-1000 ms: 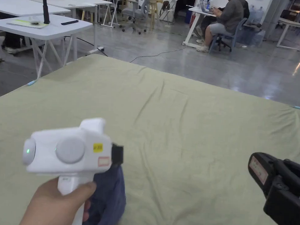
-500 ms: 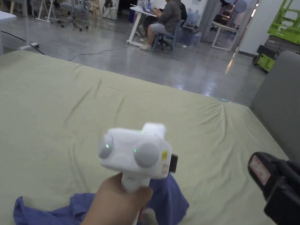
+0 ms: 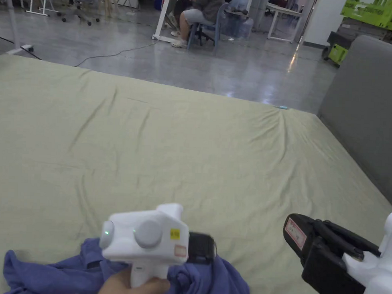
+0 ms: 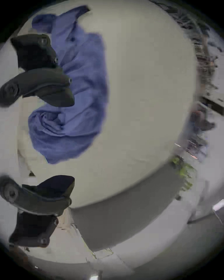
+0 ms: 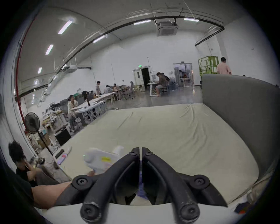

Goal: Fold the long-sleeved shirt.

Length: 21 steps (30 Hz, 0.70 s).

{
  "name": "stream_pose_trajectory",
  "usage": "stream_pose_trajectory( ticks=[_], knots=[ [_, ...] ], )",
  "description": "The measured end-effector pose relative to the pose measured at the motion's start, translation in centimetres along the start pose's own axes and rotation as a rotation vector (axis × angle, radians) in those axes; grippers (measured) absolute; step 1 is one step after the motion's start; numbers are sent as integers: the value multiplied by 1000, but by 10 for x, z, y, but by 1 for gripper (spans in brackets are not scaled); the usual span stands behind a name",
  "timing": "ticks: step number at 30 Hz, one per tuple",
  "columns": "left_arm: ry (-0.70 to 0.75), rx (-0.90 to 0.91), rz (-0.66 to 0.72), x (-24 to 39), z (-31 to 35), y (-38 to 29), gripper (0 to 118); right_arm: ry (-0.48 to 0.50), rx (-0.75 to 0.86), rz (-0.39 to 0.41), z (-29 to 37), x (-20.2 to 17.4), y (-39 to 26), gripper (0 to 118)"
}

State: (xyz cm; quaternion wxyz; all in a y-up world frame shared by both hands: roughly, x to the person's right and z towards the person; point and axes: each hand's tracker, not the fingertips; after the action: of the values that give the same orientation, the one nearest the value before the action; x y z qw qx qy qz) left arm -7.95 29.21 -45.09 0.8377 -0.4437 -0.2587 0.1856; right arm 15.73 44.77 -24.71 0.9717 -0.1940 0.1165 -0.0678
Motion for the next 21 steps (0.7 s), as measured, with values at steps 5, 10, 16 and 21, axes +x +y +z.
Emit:
stream_pose_trajectory(
  ticks=[5,10,16,21],
  knots=[
    [157,128,0,-34,90,-8,107,66,-52,-53,-23,-7,-7,0],
    [369,-139,170,-114,88,-81,4,75,-179,-85,-56,-17,-35,0],
    [381,-149,197,-144,78,-69,5,73,-248,-109,-80,-15,-46,0],
    [360,-42,152,-173,29,9,117,43,-266,-139,-93,-5,-50,0]
  ],
)
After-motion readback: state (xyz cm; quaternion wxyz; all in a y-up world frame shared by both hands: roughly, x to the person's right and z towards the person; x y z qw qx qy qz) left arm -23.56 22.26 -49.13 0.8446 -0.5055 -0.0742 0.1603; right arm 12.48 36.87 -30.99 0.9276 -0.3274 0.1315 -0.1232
